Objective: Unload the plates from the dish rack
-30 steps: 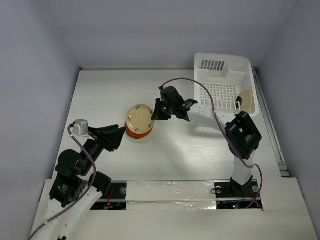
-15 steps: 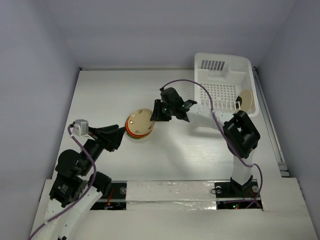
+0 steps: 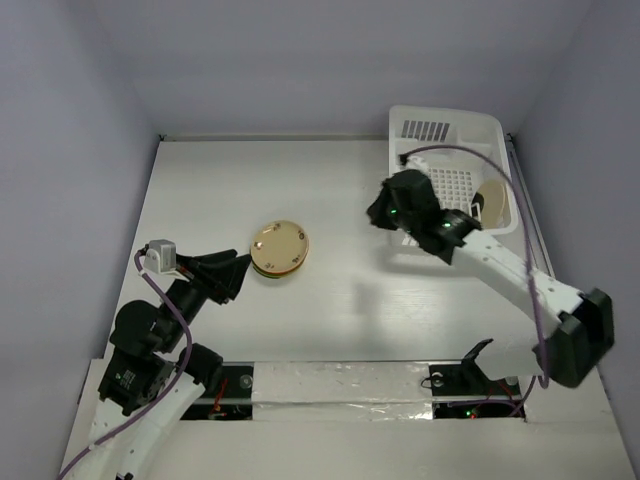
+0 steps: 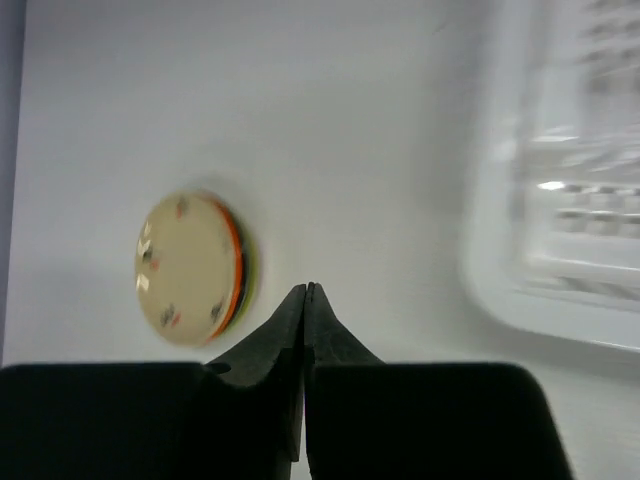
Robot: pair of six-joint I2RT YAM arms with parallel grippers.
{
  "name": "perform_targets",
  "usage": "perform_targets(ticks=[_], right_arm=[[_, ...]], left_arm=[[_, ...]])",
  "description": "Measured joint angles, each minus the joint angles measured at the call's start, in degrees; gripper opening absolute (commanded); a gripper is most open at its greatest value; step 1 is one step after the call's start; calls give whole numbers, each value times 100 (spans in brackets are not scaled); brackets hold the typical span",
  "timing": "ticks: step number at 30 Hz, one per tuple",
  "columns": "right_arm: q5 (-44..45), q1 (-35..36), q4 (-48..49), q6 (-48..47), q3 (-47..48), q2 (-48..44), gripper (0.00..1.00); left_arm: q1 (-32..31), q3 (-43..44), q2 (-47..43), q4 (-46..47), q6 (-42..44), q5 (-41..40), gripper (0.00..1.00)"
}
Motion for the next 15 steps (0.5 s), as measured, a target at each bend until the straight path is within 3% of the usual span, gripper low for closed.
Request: perform_targets(ticks=[6, 8, 9, 12, 15], right_arm=[[1504, -1834, -551, -146, -203, -1255, 2], [1991, -2441, -774, -273, -181, -1215, 14], [2179, -2719, -885, -378, -170, -1123, 33], [2343, -3298, -1130, -651, -92, -737, 41], [2415, -3604, -1405, -868, 103, -284, 42]], left_arm=[[7, 0, -26, 4, 2, 94, 41], [35, 0, -33, 4, 2, 125, 41], [46, 0, -44, 2, 2, 129, 41], [59, 0, -125, 4, 2, 133, 42], [61, 0, -173, 9, 4, 149, 43]])
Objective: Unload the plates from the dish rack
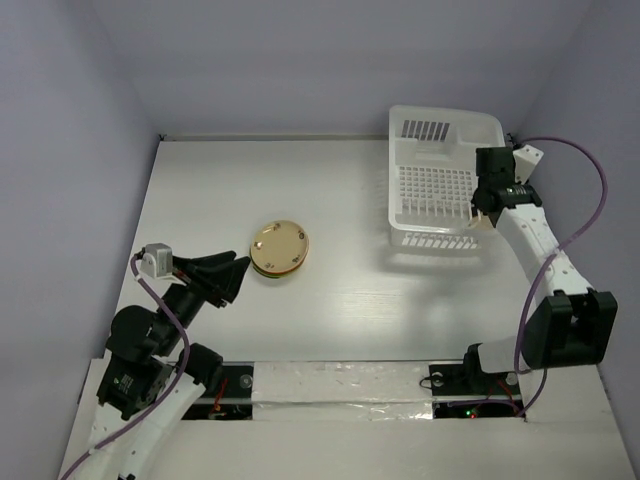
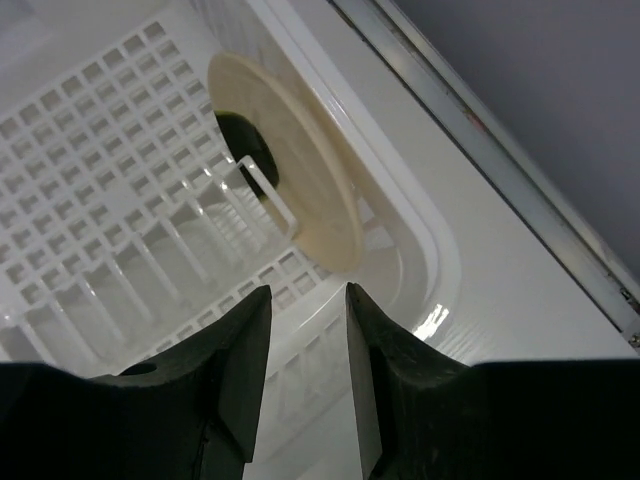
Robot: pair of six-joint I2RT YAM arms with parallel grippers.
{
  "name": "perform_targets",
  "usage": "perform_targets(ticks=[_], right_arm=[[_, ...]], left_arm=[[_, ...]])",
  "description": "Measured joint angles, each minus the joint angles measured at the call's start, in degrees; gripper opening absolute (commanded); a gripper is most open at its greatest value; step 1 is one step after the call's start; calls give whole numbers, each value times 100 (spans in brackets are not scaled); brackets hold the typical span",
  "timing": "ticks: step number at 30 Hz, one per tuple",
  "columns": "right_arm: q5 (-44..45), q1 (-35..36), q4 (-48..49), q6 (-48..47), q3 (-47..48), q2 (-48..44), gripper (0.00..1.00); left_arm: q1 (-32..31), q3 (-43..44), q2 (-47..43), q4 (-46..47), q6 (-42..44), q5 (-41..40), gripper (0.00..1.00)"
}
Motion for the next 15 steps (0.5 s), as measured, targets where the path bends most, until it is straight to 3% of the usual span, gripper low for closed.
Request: perform_targets(ticks=[15], right_arm=[[160, -560, -492, -979, 1228, 1200, 39]], left_arm=[[-103, 0, -144, -4, 0, 0, 43]])
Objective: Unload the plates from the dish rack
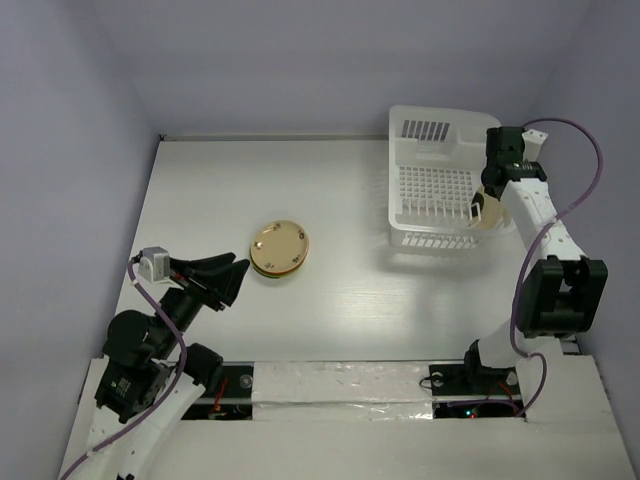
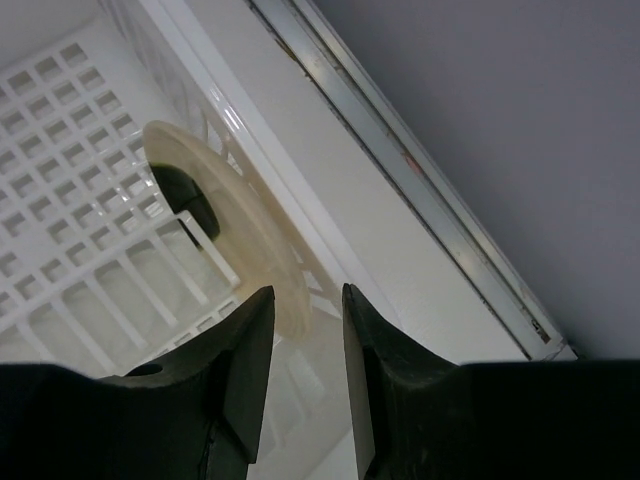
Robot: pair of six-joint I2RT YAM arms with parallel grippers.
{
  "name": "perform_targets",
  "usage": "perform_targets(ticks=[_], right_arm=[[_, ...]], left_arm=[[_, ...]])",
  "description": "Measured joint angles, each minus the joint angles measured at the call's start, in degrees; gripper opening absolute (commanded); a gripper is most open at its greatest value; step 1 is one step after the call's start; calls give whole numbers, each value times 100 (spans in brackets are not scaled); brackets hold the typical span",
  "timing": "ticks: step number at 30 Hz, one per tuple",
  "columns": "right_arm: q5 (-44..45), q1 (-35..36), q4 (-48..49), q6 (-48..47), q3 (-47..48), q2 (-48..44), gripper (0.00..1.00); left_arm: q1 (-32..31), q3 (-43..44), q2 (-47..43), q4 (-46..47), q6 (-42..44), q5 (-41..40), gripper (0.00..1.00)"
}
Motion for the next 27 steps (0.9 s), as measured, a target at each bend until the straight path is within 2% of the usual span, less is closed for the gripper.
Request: perform_targets(ticks=[12, 18, 22, 25, 27], right_arm=[[-116, -118, -72, -654, 267, 658, 33], [-168, -118, -63, -802, 426, 861, 26], [-87, -118, -101, -914, 514, 1071, 18], [-9, -118, -151, -1034, 566, 1123, 1], [11, -114, -247, -1130, 564, 1121, 0]], left_arm=[[0, 0, 0, 0, 0, 2, 44], [-2, 0, 0, 0, 0, 2, 44], [-2, 0, 0, 0, 0, 2, 44], [0, 0, 0, 2, 0, 4, 44], [0, 0, 0, 2, 0, 4, 44]])
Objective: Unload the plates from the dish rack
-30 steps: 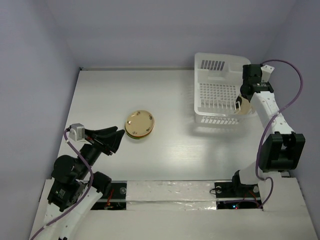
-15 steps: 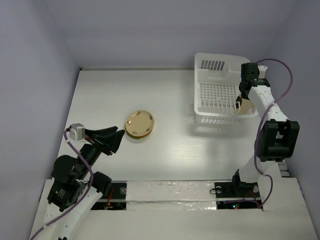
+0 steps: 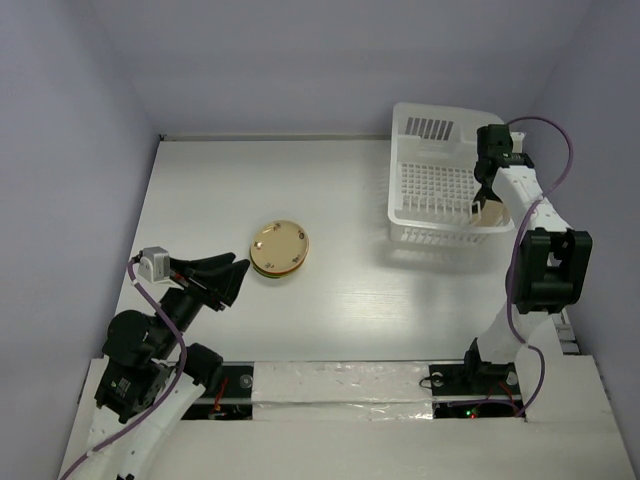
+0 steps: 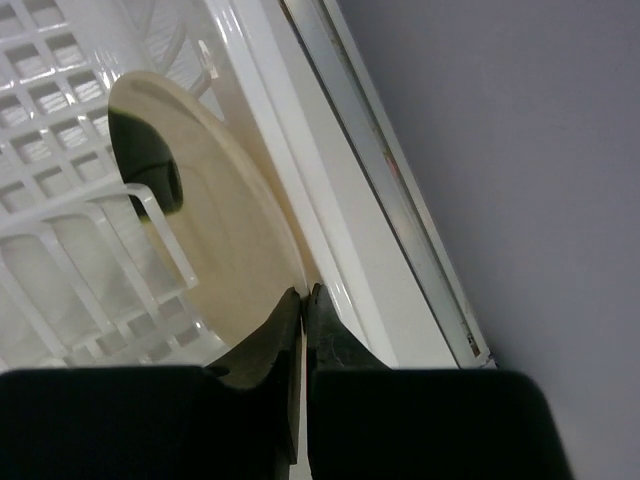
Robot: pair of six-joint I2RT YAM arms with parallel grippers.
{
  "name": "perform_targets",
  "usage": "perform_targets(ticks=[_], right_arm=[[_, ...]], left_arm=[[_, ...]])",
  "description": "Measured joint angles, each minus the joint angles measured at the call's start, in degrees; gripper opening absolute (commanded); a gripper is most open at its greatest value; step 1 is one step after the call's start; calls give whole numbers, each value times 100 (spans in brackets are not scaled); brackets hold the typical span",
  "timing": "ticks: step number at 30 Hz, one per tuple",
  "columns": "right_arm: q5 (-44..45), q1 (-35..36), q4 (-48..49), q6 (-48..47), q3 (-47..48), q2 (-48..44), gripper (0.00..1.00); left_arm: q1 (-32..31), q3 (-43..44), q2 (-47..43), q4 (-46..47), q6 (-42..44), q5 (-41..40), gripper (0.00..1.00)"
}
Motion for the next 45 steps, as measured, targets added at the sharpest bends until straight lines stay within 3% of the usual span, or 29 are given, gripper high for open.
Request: perform_targets(ticks=[17, 26, 34, 39, 45], right_arm=[[284, 249, 175, -197, -315, -382, 0], [1596, 1086, 546, -494, -568, -643, 0], [2177, 1139, 673, -448, -564, -758, 0], [1617, 1204, 514, -52, -247, -1187, 0], [111, 1615, 592, 481, 380, -2105, 0]], left_arm=[[-2, 0, 7, 0, 0, 15, 44], [-2, 0, 11, 2, 0, 17, 44], [0, 0, 42, 0, 0, 15, 44], [-2, 0, 109, 0, -2, 15, 44], [28, 0, 260, 2, -2, 20, 51]])
